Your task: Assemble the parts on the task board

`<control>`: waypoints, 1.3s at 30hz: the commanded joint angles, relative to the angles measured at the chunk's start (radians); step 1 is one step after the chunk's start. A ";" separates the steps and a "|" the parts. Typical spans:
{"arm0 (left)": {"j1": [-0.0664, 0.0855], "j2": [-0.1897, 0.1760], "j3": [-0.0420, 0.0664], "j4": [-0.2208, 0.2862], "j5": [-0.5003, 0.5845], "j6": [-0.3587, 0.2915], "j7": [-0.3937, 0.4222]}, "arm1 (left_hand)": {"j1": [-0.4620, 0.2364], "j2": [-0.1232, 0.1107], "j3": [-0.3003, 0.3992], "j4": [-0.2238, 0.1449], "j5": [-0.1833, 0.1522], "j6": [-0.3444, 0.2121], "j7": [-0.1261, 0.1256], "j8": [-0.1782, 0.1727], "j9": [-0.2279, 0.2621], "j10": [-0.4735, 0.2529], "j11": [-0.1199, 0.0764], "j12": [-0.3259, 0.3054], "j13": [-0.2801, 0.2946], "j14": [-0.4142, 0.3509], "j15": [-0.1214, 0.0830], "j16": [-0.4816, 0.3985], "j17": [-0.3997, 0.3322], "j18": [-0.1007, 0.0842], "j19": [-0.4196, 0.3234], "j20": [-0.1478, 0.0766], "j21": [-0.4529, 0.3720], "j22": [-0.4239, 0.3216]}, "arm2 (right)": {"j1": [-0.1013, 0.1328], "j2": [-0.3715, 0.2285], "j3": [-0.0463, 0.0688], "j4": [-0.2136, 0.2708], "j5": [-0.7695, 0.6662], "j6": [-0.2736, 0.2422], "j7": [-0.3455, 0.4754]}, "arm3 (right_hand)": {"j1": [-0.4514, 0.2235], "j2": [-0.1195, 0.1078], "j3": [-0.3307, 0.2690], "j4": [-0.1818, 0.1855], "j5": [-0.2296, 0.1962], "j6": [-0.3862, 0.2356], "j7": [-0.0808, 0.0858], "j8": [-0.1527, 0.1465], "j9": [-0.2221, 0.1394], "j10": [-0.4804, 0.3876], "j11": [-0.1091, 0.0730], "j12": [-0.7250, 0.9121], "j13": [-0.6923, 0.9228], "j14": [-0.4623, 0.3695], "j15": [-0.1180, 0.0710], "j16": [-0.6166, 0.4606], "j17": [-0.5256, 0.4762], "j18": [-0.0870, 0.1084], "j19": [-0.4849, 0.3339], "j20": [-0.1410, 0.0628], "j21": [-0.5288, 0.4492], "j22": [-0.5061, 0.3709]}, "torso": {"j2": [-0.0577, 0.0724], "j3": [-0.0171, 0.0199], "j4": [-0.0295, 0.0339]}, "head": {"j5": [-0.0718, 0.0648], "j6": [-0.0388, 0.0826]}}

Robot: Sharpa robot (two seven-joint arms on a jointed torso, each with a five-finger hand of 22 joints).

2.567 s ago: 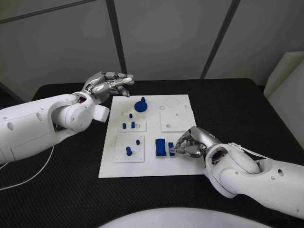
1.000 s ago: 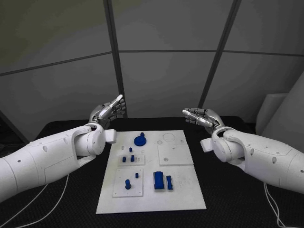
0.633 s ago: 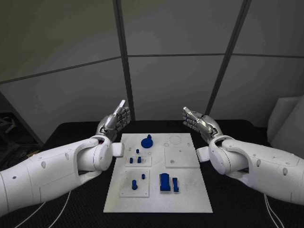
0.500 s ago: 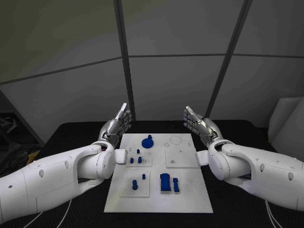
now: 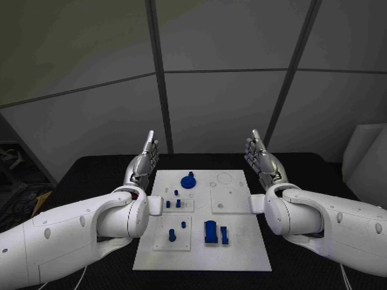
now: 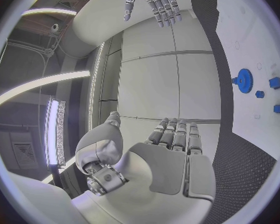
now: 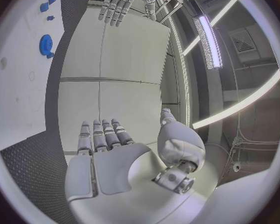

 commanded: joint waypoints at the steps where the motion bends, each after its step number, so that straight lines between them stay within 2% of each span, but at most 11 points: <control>1: 0.002 0.000 0.001 0.002 -0.028 -0.028 0.023 | -0.091 0.000 -0.008 -0.002 -0.003 -0.064 -0.001 -0.005 -0.001 -0.065 0.000 -0.006 -0.001 -0.055 -0.001 -0.006 -0.001 -0.008 -0.035 -0.015 -0.006 -0.029 | 0.002 0.000 0.001 0.003 0.018 -0.029 0.029 | -0.099 0.000 0.018 0.001 -0.009 -0.062 -0.002 -0.004 -0.002 -0.064 -0.002 -0.004 -0.002 -0.061 -0.001 -0.005 -0.001 -0.022 -0.051 -0.016 -0.007 -0.039 | 0.000 0.0000 0.0000 | 0.000 0.000; 5: 0.002 0.000 0.001 0.002 -0.028 -0.028 0.023 | -0.119 0.000 -0.008 -0.002 -0.003 -0.084 -0.001 -0.005 -0.001 -0.085 0.000 -0.006 -0.001 -0.072 -0.001 -0.006 -0.001 -0.008 -0.043 -0.015 -0.006 -0.029 | 0.002 0.000 0.001 0.003 0.018 -0.029 0.029 | -0.129 0.000 0.018 0.001 -0.009 -0.082 -0.002 -0.004 -0.002 -0.083 -0.002 -0.004 -0.002 -0.080 -0.001 -0.005 -0.001 -0.022 -0.066 -0.016 -0.007 -0.039 | 0.000 0.0000 0.0000 | 0.000 0.000; 6: 0.002 0.000 0.001 0.002 -0.028 -0.028 0.023 | -0.125 0.000 -0.008 -0.002 -0.003 -0.089 -0.001 -0.005 -0.001 -0.090 0.000 -0.006 -0.001 -0.077 -0.001 -0.006 -0.001 -0.008 -0.113 -0.015 -0.006 -0.029 | 0.002 0.000 0.001 0.003 0.018 -0.029 0.029 | -0.137 0.000 0.018 0.001 -0.009 -0.087 -0.002 -0.004 -0.002 -0.088 -0.002 -0.004 -0.002 -0.085 -0.001 -0.005 -0.001 -0.022 -0.071 -0.016 -0.007 -0.039 | 0.000 0.0000 0.0000 | 0.000 0.000; 14: 0.002 0.000 0.001 0.002 -0.028 -0.028 0.023 | -0.173 0.000 -0.008 -0.002 -0.003 -0.121 -0.001 -0.005 -0.001 -0.123 0.000 -0.006 -0.001 -0.104 -0.001 -0.006 -0.001 -0.008 -0.113 -0.015 -0.006 -0.029 | 0.002 0.000 0.001 0.003 0.018 -0.029 0.029 | -0.190 0.000 0.018 0.001 -0.009 -0.118 -0.002 -0.004 -0.002 -0.120 -0.002 -0.004 -0.002 -0.114 -0.001 -0.005 -0.001 -0.022 -0.094 -0.016 -0.007 -0.039 | 0.000 0.0000 0.0000 | 0.000 0.000; 15: 0.002 0.000 0.001 0.002 -0.028 -0.028 0.023 | -0.176 0.000 -0.008 -0.002 -0.003 -0.123 -0.001 -0.005 -0.001 -0.125 0.000 -0.006 -0.001 -0.105 -0.001 -0.006 -0.001 -0.008 -0.113 -0.015 -0.006 -0.029 | 0.002 0.000 0.001 0.003 0.018 -0.029 0.029 | -0.192 0.000 0.018 0.001 -0.009 -0.120 -0.002 -0.004 -0.002 -0.121 -0.002 -0.004 -0.002 -0.117 -0.001 -0.005 -0.001 -0.022 -0.164 -0.016 -0.007 -0.039 | 0.000 0.0000 0.0000 | 0.000 0.000; 16: 0.002 0.000 0.001 0.002 -0.028 -0.028 0.023 | -0.194 0.000 -0.008 -0.002 -0.003 -0.136 -0.001 -0.005 -0.001 -0.138 0.000 -0.006 -0.001 -0.178 -0.001 -0.006 -0.001 -0.008 -0.113 -0.015 -0.006 -0.029 | 0.002 0.000 0.001 0.003 0.018 -0.029 0.029 | -0.201 0.000 0.018 0.001 -0.009 -0.122 -0.002 -0.004 -0.002 -0.126 -0.002 -0.004 -0.002 -0.121 -0.001 -0.005 -0.001 -0.022 -0.164 -0.016 -0.007 -0.039 | 0.000 0.0000 0.0000 | 0.000 0.000; 18: 0.002 0.000 0.001 0.002 -0.028 -0.028 0.023 | -0.293 0.000 -0.008 -0.002 -0.003 -0.206 -0.001 -0.005 -0.001 -0.210 0.000 -0.006 -0.001 -0.178 -0.001 -0.006 -0.001 -0.008 -0.113 -0.015 -0.006 -0.029 | 0.002 0.000 0.001 0.003 0.018 -0.029 0.029 | -0.208 0.000 0.018 0.001 -0.009 -0.130 -0.002 -0.004 -0.002 -0.133 -0.002 -0.004 -0.002 -0.126 -0.001 -0.005 -0.001 -0.022 -0.164 -0.016 -0.007 -0.039 | 0.000 0.0000 0.0000 | 0.000 0.000; 20: 0.002 0.000 0.001 0.002 -0.028 -0.028 0.023 | -0.293 0.000 -0.008 -0.002 -0.003 -0.206 -0.001 -0.005 -0.001 -0.210 0.000 -0.006 -0.001 -0.178 -0.001 -0.006 -0.001 -0.008 -0.113 -0.015 -0.006 -0.029 | 0.002 0.000 0.001 0.003 0.018 -0.029 0.029 | -0.215 0.000 0.018 0.001 -0.009 -0.202 -0.002 -0.004 -0.002 -0.206 -0.002 -0.004 -0.002 -0.197 -0.001 -0.005 -0.001 -0.022 -0.164 -0.016 -0.007 -0.039 | 0.000 0.0000 0.0000 | 0.000 0.000; 23: 0.002 0.000 0.001 0.002 -0.028 -0.028 0.023 | -0.293 0.000 -0.008 -0.002 -0.003 -0.206 -0.001 -0.005 -0.001 -0.210 0.000 -0.006 -0.001 -0.178 -0.001 -0.006 -0.001 -0.008 -0.113 -0.015 -0.006 -0.029 | 0.002 0.000 0.001 0.003 0.018 -0.029 0.029 | -0.226 0.000 0.018 0.001 -0.009 -0.202 -0.002 -0.004 -0.002 -0.206 -0.002 -0.004 -0.002 -0.197 -0.001 -0.005 -0.001 -0.022 -0.164 -0.016 -0.007 -0.039 | 0.000 0.0000 0.0000 | 0.000 0.000; 25: 0.002 0.000 0.001 0.002 -0.028 -0.028 0.023 | -0.293 0.000 -0.008 -0.002 -0.003 -0.206 -0.001 -0.005 -0.001 -0.210 0.000 -0.006 -0.001 -0.178 -0.001 -0.006 -0.001 -0.008 -0.113 -0.015 -0.006 -0.029 | 0.002 0.000 0.001 0.003 0.018 -0.029 0.029 | -0.320 0.000 0.018 0.001 -0.009 -0.202 -0.002 -0.004 -0.002 -0.206 -0.002 -0.004 -0.002 -0.197 -0.001 -0.005 -0.001 -0.022 -0.164 -0.016 -0.007 -0.039 | 0.000 0.0000 0.0000 | 0.000 0.000; 39: 0.002 0.000 0.001 0.002 -0.028 -0.028 0.023 | -0.293 0.000 -0.008 -0.002 -0.003 -0.206 -0.001 -0.005 -0.001 -0.210 0.000 -0.006 -0.001 -0.178 -0.001 -0.006 -0.001 -0.008 -0.113 -0.015 -0.006 -0.029 | 0.002 0.000 0.001 0.003 0.018 -0.029 0.029 | -0.320 0.000 0.018 0.001 -0.009 -0.202 -0.002 -0.004 -0.002 -0.206 -0.002 -0.004 -0.002 -0.197 -0.001 -0.005 -0.001 -0.022 -0.164 -0.016 -0.007 -0.039 | 0.000 0.0000 0.0000 | 0.000 0.000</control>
